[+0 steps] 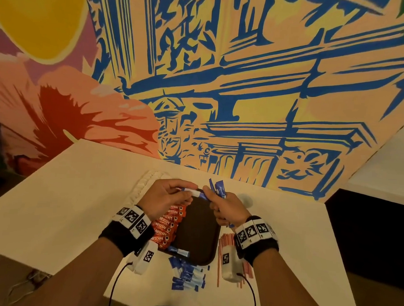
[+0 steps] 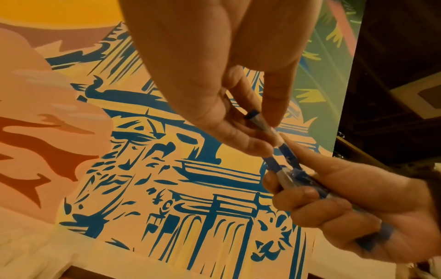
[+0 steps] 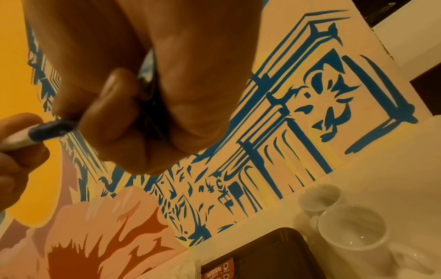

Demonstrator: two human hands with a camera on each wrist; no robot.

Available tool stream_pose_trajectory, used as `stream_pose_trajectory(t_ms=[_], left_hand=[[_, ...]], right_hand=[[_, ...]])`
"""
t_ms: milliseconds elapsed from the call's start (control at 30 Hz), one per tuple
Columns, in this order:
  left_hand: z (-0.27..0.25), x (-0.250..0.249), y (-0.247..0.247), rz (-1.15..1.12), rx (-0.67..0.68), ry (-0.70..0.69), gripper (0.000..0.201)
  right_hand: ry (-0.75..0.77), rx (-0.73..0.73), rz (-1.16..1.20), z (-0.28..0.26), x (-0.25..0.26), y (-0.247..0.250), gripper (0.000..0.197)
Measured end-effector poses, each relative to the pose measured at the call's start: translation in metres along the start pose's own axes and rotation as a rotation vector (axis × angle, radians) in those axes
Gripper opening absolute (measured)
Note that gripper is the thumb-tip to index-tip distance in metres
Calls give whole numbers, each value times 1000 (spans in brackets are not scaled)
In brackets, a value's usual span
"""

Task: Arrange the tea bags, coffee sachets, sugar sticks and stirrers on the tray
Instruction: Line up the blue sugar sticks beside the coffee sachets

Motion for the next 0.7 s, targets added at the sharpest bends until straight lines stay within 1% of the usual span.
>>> stream_pose_trajectory(t_ms=[100, 167, 267, 333, 467, 533, 567, 633, 700], left_hand=[[6, 3, 4, 32, 19, -23, 31], [9, 6, 9, 44, 0, -14, 33], [12, 13, 17, 40, -27, 32, 27], [12, 18, 21, 34, -38, 58, 22], [15, 25, 27, 47, -36, 66, 18], [17, 25, 28, 57, -62, 58, 15], [19, 24, 30, 93, -79, 38, 15], [22, 20, 33, 234, -113, -33, 14], [23, 11, 33, 388, -140, -153, 18]], right_hand=[[15, 30, -7, 1, 4, -3, 39], [34, 33, -28, 3, 8, -6, 35], [52, -10, -68, 10, 9, -7, 24], [45, -73, -72, 18, 6, -4, 21], [45, -204, -57, 29, 2, 1, 32], [23, -250, 6, 31, 2, 3, 36], [1, -275, 47, 33, 2, 4, 40], [-51, -306, 94, 36, 2, 4, 56], [-95, -286, 75, 40, 4, -1, 65]])
Point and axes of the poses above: each hand's wrist, its own z-axis towards the middle knuckle, its own y-axis out of the back of the hand, x = y × z, the point moved 6 cm from there along z, towards the middle knuckle, and after that the axes turned 15 degrees about -y, right-handed, at the moved point
